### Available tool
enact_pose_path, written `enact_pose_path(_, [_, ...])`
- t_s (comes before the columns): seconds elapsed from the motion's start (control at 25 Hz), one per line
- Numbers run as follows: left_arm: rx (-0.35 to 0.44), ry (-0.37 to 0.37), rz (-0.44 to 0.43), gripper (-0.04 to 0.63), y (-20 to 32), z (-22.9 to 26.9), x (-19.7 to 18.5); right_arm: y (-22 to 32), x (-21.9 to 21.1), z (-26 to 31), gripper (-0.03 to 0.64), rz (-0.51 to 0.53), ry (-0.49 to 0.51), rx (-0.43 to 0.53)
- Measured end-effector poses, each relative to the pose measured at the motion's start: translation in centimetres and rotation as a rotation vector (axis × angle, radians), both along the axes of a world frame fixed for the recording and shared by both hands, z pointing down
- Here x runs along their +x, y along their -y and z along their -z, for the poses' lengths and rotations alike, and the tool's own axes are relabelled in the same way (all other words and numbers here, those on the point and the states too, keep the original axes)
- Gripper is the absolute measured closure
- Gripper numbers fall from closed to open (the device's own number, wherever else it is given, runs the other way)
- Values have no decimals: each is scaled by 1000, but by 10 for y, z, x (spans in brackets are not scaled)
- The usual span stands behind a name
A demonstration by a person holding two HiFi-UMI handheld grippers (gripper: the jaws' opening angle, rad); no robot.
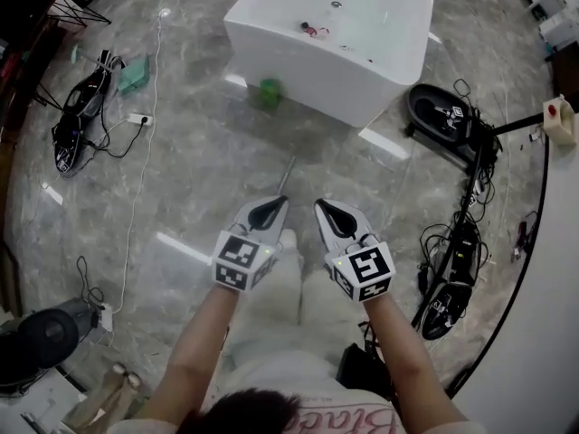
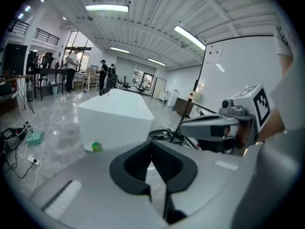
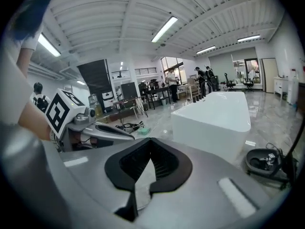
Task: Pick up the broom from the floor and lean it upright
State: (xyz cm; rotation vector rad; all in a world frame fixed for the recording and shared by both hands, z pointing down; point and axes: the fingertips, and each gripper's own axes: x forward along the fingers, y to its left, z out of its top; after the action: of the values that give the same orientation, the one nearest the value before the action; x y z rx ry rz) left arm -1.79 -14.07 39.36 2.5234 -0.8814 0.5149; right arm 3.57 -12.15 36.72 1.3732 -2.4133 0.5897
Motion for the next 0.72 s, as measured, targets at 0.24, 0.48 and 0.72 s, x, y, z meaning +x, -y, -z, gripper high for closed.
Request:
enact_pose_path(0.24, [-114, 37, -5, 595, 26, -69, 7, 27, 16, -55, 615, -92, 54, -102])
enact_pose_path(0.48, [-196, 82, 16, 593, 42, -163, 12, 41, 20, -141, 615, -90, 75, -195])
enact_pose_path(0.72, [-242, 169, 21, 574, 51, -268, 10, 52, 6, -250, 615, -24, 28, -274])
